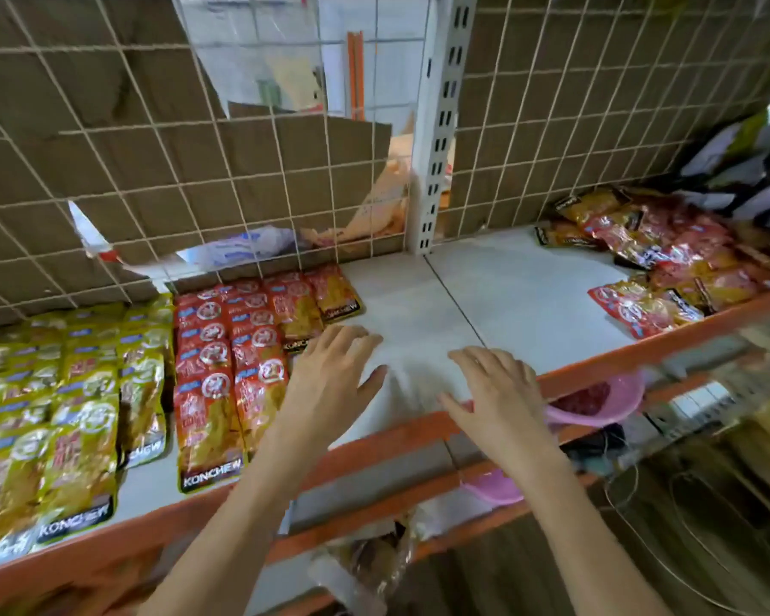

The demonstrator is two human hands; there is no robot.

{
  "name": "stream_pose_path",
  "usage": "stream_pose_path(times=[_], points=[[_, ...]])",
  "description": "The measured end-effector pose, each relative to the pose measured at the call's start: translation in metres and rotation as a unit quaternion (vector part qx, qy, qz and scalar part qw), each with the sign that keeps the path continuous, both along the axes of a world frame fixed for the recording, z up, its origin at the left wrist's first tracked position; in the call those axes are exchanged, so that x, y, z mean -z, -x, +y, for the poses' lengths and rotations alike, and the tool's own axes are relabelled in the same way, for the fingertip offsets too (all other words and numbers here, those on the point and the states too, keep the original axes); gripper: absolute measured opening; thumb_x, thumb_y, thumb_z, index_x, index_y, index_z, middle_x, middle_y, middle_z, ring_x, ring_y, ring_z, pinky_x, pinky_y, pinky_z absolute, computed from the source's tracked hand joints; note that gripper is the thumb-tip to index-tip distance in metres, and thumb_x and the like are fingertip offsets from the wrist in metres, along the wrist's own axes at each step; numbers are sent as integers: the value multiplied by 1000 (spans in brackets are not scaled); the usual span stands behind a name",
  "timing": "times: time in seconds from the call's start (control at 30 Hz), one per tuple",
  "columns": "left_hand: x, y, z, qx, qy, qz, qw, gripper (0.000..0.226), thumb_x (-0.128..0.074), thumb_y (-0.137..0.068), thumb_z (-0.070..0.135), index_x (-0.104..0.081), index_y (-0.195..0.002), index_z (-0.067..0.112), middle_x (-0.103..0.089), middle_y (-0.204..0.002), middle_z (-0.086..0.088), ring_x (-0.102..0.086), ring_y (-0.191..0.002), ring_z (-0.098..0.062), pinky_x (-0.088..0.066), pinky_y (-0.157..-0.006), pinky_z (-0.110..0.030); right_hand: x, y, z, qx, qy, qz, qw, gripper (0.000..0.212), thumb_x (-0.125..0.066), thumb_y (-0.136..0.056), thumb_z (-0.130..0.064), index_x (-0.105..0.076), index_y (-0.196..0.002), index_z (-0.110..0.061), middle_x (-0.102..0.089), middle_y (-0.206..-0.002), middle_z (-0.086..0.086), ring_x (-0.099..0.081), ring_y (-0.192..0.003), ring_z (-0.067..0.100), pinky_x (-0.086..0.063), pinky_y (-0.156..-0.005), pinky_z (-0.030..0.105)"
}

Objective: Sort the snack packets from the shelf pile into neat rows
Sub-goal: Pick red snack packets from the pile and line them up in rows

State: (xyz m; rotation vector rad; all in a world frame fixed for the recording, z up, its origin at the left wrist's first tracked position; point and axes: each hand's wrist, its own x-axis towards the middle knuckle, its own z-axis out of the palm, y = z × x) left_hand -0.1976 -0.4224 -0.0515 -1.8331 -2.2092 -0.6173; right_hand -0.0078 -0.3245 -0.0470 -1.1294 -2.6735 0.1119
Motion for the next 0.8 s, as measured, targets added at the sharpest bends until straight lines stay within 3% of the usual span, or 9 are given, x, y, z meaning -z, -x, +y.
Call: stream_pose_path(times=[0.07,0.23,0.33,0.4,0.53,0.67,0.8], points=[[8,-31,-2,4,1,-15,1000,40,-45,-84,39,-68,-106,13,-65,-103,-3,-61,-96,-26,-53,-74,-36,5,-32,-10,25,4,11,1000,45,-72,-77,-40,-63,-115,-18,-64,-116,0,-58,-109,24,-47,-86,41],[18,-109,12,-1,24,-14,1000,41,-43,-82,37,-68,-104,14,-66,-102,-2,-60,-97,-25,-49,-79,-35,11,-105,-14,58,59,32,996,54,-55,-90,-47,-45,-136,-22,-48,-138,-5,-39,-130,16,-31,-108,35],[16,-163,28,-2,28,-14,999,40,-45,-75,36,-69,-101,16,-66,-99,-1,-58,-95,-23,-44,-81,-33,13,-156,-10,83,50,36,995,53,-63,-84,-46,-52,-129,-20,-56,-128,-3,-49,-123,19,-39,-100,37],[16,-198,38,9,41,-17,999,38,-51,-73,35,-69,-102,16,-66,-101,-1,-60,-97,-23,-49,-80,-34,12,-191,-6,95,45,25,994,54,-66,-81,-45,-54,-127,-20,-58,-124,-3,-52,-118,20,-42,-96,38],[15,-268,60,42,71,-26,996,37,-53,-74,35,-70,-101,16,-67,-100,-2,-64,-97,-25,-52,-80,-36,9,-259,5,132,42,17,990,54,-67,-80,-44,-54,-127,-21,-58,-124,-3,-51,-119,21,-42,-96,38],[8,-321,83,74,98,-34,992,36,-59,-75,37,-70,-101,16,-68,-101,-2,-65,-94,-25,-54,-79,-37,3,-314,17,156,45,14,987,54,-56,-86,-50,-48,-133,-24,-52,-132,-7,-45,-126,16,-35,-103,33],[-2,-353,112,98,131,-39,986,43,-43,-78,45,-71,-99,19,-68,-99,2,-66,-91,-22,-55,-74,-36,-5,-346,34,189,32,53,980,50,-51,-85,-53,-54,-126,-24,-59,-121,-6,-53,-116,16,-42,-96,33]])
